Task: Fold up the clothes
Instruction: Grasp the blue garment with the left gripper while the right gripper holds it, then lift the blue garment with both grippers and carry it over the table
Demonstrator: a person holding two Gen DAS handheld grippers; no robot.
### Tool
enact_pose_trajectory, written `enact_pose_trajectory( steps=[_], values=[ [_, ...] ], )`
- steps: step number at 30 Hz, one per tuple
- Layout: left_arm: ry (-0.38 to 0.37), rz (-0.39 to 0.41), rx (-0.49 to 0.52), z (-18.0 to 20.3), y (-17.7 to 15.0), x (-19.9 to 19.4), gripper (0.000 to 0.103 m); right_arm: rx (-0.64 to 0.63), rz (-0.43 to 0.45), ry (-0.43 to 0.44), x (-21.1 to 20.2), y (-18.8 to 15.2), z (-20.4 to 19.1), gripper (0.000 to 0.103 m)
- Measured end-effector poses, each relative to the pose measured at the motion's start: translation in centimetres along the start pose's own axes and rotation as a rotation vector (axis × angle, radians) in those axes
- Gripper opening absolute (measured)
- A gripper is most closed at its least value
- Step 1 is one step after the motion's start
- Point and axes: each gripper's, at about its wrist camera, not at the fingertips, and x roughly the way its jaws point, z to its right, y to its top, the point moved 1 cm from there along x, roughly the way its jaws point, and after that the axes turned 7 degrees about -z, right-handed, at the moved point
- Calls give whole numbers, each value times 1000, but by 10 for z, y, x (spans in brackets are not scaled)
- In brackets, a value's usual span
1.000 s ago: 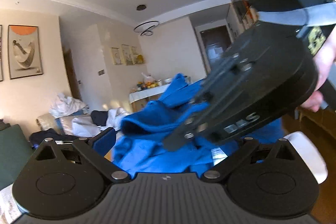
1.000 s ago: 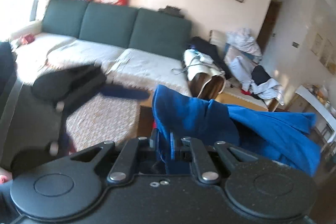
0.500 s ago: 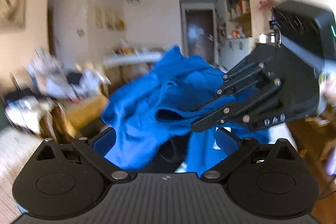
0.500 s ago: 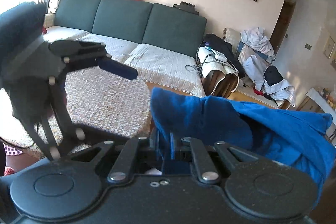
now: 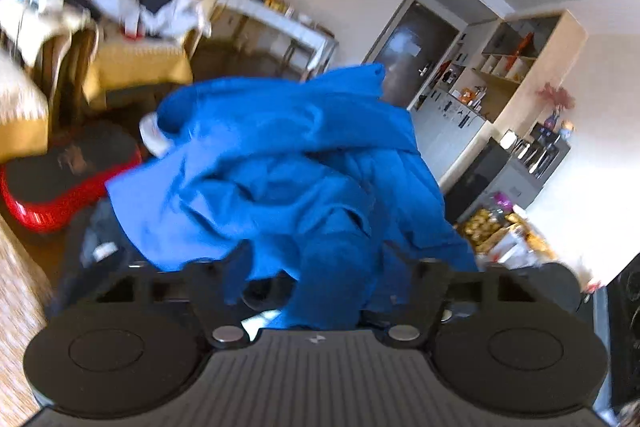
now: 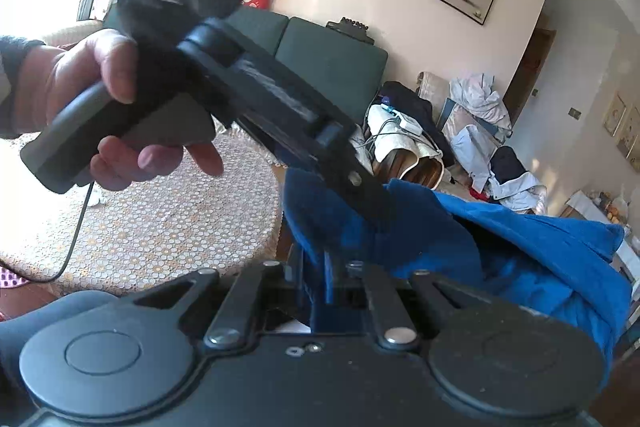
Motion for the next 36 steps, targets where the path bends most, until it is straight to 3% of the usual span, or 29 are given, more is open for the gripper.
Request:
enact_pose_trajectory(
  steps=[1, 3, 4, 7, 16, 20, 27, 32, 36],
  values=[
    [-7, -14, -17, 0, -1, 3, 35, -1, 0, -2, 0, -2, -2, 103],
    [-10, -29, -47, -1, -2, 7, 30, -1, -2, -6, 0, -4, -6, 103],
    [-6, -28, -56, -2, -3, 8, 18, -2, -4, -5, -1, -5, -9, 103],
    [19, -23, -60, -3, -4, 17, 10, -7, -12, -12, 2, -7, -10, 103],
    [128, 13, -10, 3, 0, 5, 9, 6, -17, -15, -4, -10, -13, 103],
    [156, 30, -20, -9, 4, -10, 9, 10, -15, -69, -24, -21, -7, 103],
    [220, 85, -45, -36, 13, -47, 9, 159, -93, -189, -53, -64, 30, 103],
    [267, 133, -79, -53, 15, -74, 9, 228, -87, -225, -44, -66, 41, 103],
    [295, 180, -107, -66, 14, -97, 9, 173, -101, -278, -22, -55, 38, 103]
  ],
)
